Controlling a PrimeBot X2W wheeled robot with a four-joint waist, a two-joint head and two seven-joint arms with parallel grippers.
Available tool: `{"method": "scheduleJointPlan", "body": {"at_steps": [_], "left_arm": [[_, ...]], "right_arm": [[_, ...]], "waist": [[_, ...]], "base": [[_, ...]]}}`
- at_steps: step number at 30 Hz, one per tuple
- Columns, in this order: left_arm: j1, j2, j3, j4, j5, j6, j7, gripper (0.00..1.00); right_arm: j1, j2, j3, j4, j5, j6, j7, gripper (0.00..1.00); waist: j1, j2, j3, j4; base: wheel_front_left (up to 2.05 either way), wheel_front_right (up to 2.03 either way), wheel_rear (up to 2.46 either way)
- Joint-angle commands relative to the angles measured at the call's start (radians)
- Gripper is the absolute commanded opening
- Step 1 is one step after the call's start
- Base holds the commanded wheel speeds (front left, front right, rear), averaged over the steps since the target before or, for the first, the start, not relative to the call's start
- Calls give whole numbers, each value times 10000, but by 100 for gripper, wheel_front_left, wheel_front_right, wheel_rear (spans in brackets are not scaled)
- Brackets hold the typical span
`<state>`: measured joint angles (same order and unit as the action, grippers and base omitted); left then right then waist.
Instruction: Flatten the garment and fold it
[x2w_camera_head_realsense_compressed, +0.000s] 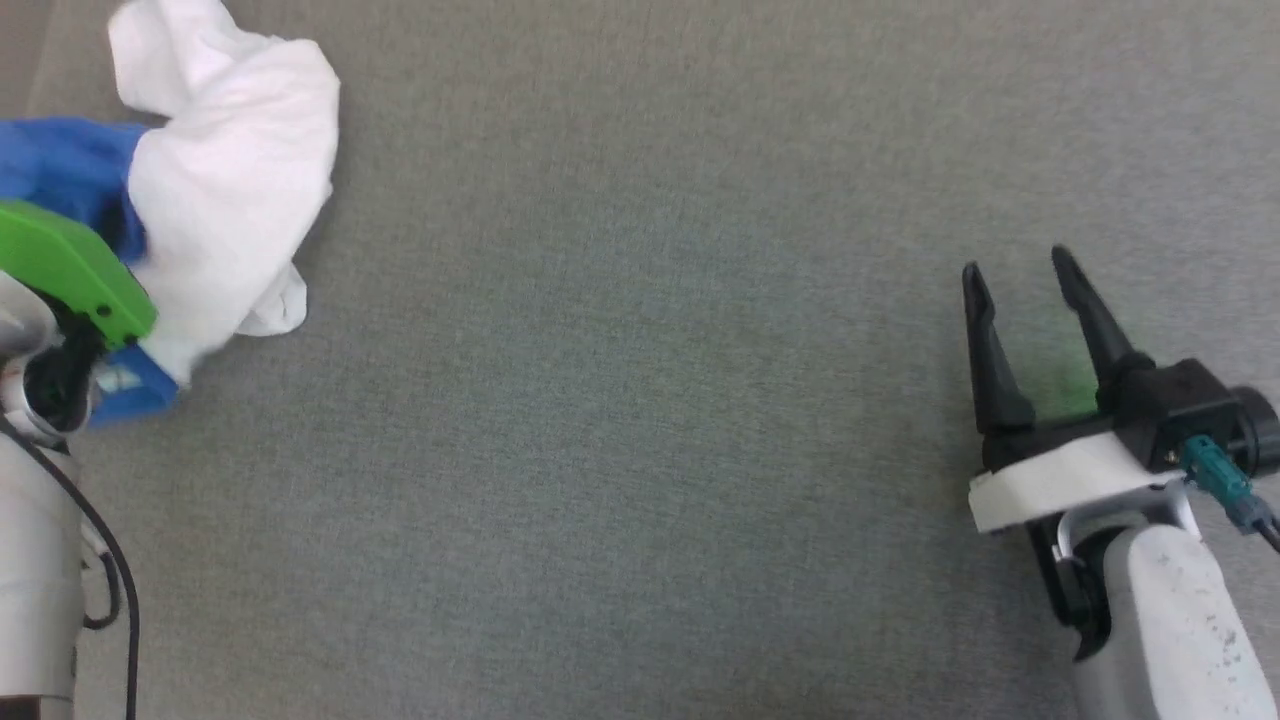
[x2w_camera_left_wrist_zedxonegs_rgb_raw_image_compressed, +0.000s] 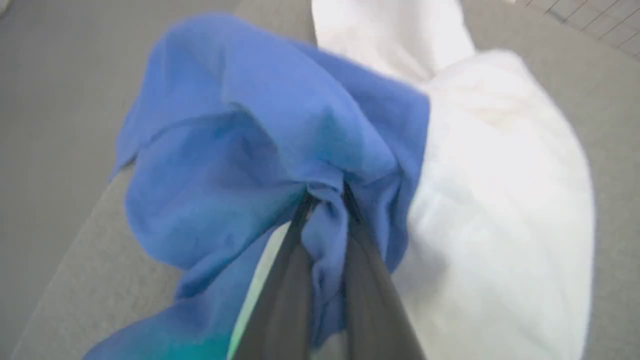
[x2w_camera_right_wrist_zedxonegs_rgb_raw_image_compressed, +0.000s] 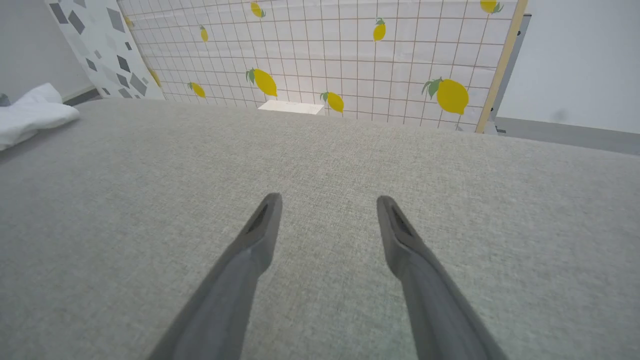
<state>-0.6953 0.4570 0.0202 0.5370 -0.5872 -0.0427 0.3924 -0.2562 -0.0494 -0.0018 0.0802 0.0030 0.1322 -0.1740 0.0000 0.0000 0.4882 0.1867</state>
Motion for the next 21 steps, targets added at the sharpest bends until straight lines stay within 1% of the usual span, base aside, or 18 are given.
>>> {"method": "scheduleJointPlan", "body": {"at_steps": [1, 2, 4, 7, 12, 15, 18, 21], "left_arm": [[-171, 230, -16, -480, 409, 74, -828, 0], [-444, 444, -196, -1307, 1160, 113, -2250, 0], [-705, 548, -361, -1766, 1606, 127, -2995, 0], [-1156, 453, -792, -2518, 2176, 164, -3694, 0], [-1702, 185, -1475, -3770, 2755, 136, -4173, 0], [-1893, -125, -1973, -4461, 2915, 60, -4134, 0], [-2020, -655, -2543, -4919, 2863, -45, -3963, 0], [-2066, -1250, -3104, -5082, 2727, -142, -3829, 0]], "right_arm": [[191, -8, -40, 125, 121, -15, -124, 100], [484, -8, -147, 385, 326, -15, -246, 100], [685, -8, -221, 501, 462, -15, -304, 100], [962, -8, -318, 632, 626, -15, -372, 100], [1229, -8, -346, 719, 845, -15, -444, 100], [1373, -8, -403, 699, 884, -15, -449, 100], [1496, -8, -513, 655, 845, -15, -420, 100], [1582, -8, -648, 606, 829, -15, -373, 100]], "waist": [[0, 0, -1831, -27], [0, 0, -2627, -198], [0, 0, -3080, -365], [0, 0, -3646, -679], [0, 0, -4189, -1415], [0, 0, -4336, -1921], [0, 0, -4367, -2381], [0, 0, -4320, -2737]], "base": [[0, 0, 0], [0, 0, 0], [0, 0, 0], [0, 0, 0], [0, 0, 0], [0, 0, 0], [0, 0, 0], [0, 0, 0]]}}
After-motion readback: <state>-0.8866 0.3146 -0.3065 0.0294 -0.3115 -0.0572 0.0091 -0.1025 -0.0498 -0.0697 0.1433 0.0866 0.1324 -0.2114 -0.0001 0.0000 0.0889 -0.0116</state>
